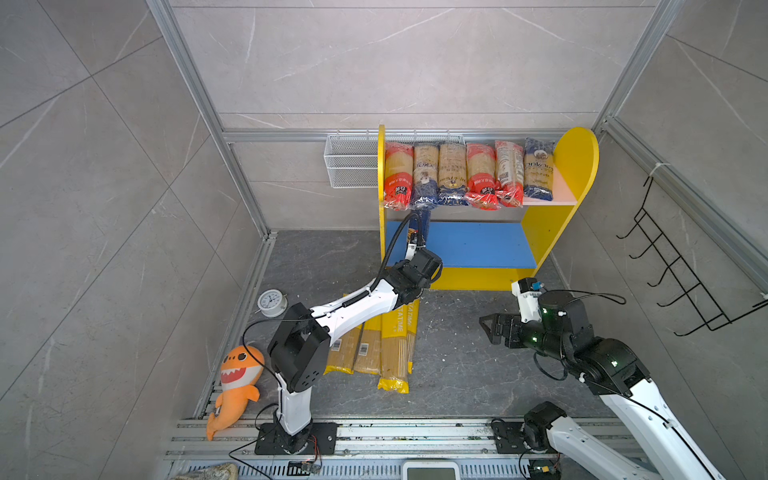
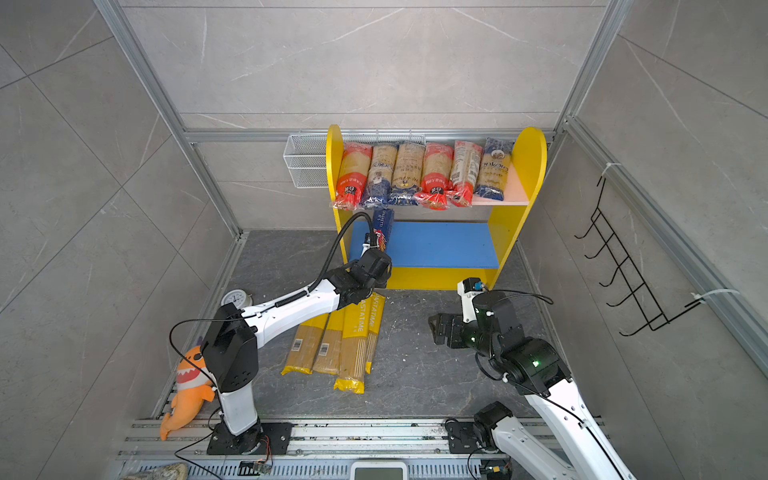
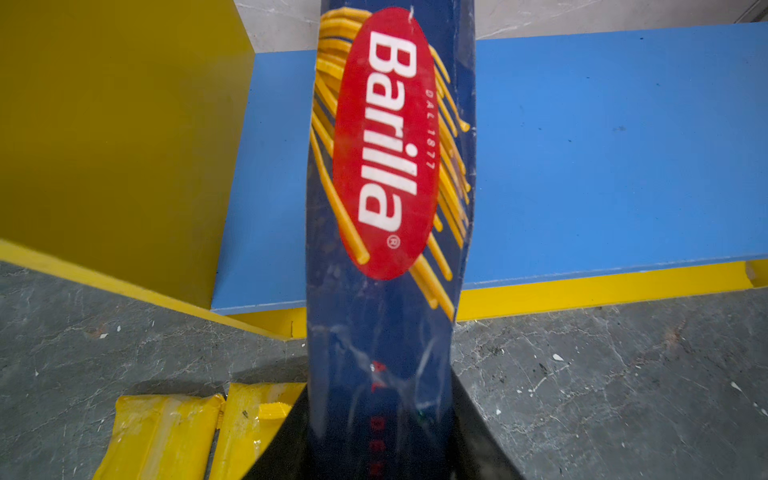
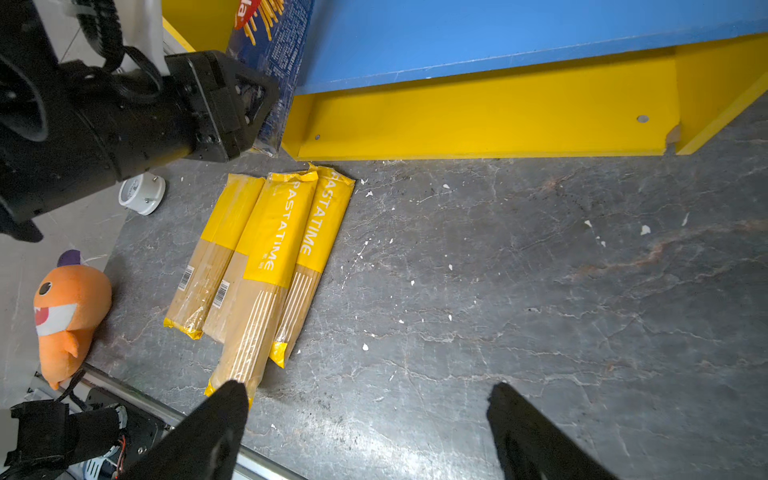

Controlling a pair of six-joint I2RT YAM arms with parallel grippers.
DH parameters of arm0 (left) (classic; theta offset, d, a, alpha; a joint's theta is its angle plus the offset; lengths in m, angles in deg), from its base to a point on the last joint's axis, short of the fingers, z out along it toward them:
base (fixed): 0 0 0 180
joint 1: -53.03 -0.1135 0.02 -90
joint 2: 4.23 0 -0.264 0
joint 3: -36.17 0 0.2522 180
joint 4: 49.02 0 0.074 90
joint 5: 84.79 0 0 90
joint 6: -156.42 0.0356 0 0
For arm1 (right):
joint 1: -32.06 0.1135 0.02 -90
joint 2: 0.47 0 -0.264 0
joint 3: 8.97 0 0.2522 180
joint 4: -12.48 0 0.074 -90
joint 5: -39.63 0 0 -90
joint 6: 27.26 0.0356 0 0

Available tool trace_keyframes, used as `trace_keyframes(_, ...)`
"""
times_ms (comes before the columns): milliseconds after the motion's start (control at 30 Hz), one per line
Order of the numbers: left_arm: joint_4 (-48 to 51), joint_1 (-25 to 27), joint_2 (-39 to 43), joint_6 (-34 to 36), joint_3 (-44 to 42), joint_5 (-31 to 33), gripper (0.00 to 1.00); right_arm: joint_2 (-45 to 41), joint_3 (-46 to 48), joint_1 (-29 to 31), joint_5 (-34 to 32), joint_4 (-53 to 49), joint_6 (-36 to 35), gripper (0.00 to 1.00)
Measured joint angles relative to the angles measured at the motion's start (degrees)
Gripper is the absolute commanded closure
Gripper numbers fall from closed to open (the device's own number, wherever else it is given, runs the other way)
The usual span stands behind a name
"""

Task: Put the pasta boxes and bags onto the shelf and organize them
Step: 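Lift the Barilla packet and carry it to the blue shelf, then lower the Barilla packet onto the blue shelf and release it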

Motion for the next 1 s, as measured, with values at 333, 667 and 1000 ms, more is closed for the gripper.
trace_keyframes(333, 0.8, -3.6, -2.0, 0.0, 1.4, -0.3, 1.00, 1.7, -0.3, 0.0, -0.3, 0.0, -0.4, 0.06)
trace_keyframes(667, 0.5, -4.4, -2.1, 0.6, 2.0, -1.0, 0.35, 3.1, -0.8, 0.0, -0.6, 0.0, -0.3, 0.05)
trace_keyframes(1000, -3.9, -4.4, -1.9, 1.0, 3.8, -1.1, 0.30, 4.2, -3.0, 0.0, -1.0, 0.0, -0.3, 0.05)
